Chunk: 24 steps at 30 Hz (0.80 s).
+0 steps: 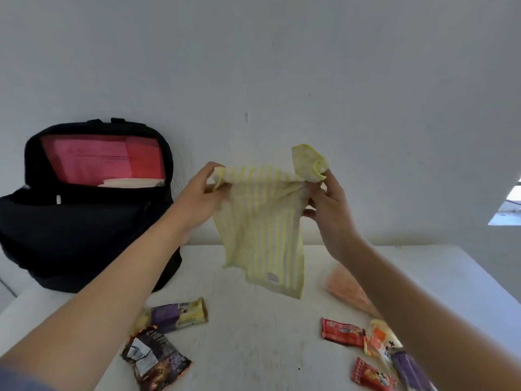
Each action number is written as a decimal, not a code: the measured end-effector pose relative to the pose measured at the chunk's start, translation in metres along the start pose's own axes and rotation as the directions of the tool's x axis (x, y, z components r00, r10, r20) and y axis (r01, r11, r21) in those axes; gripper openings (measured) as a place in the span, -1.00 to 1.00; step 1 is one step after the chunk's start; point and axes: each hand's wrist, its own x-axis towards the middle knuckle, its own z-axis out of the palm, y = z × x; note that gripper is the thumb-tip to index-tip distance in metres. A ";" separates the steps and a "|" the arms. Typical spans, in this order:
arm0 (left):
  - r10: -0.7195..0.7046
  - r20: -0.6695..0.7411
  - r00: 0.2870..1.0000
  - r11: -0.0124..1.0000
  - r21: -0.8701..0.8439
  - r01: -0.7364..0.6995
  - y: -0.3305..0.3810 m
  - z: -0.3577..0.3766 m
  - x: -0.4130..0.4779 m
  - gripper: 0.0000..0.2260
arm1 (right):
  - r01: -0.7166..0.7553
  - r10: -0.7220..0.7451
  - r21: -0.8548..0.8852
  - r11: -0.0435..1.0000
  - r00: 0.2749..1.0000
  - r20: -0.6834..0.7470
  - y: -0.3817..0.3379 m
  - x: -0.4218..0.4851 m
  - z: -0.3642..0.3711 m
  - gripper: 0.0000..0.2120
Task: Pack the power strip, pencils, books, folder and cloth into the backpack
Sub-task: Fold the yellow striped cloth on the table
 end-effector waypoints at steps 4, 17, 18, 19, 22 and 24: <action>-0.047 -0.008 0.999 0.989 -0.140 0.046 -0.002 -0.013 0.007 -0.85 | -0.254 0.236 -0.128 0.959 0.962 -0.138 0.009 0.006 -0.011 -0.85; -0.464 0.070 0.883 0.841 -0.280 0.464 -0.038 -0.034 0.016 -0.87 | -0.594 0.625 0.325 0.736 0.781 0.011 0.029 0.021 -0.033 -0.91; -0.478 0.034 0.878 0.850 -0.236 0.472 -0.041 -0.034 0.018 -0.88 | -0.585 0.620 0.357 0.728 0.784 0.020 0.032 0.023 -0.034 -0.91; -0.489 0.003 0.872 0.857 -0.186 0.481 -0.046 -0.034 0.021 -0.85 | -0.584 0.622 0.373 0.721 0.782 0.022 0.035 0.025 -0.034 -0.92; -0.501 -0.034 0.865 0.863 -0.095 0.496 -0.056 -0.035 0.025 -0.76 | -0.606 0.644 0.333 0.722 0.765 -0.003 0.042 0.031 -0.035 -0.93; -0.457 -0.081 0.886 0.888 -0.096 0.450 -0.055 -0.037 0.034 -0.77 | -0.590 0.623 0.312 0.744 0.782 -0.005 0.042 0.042 -0.034 -0.83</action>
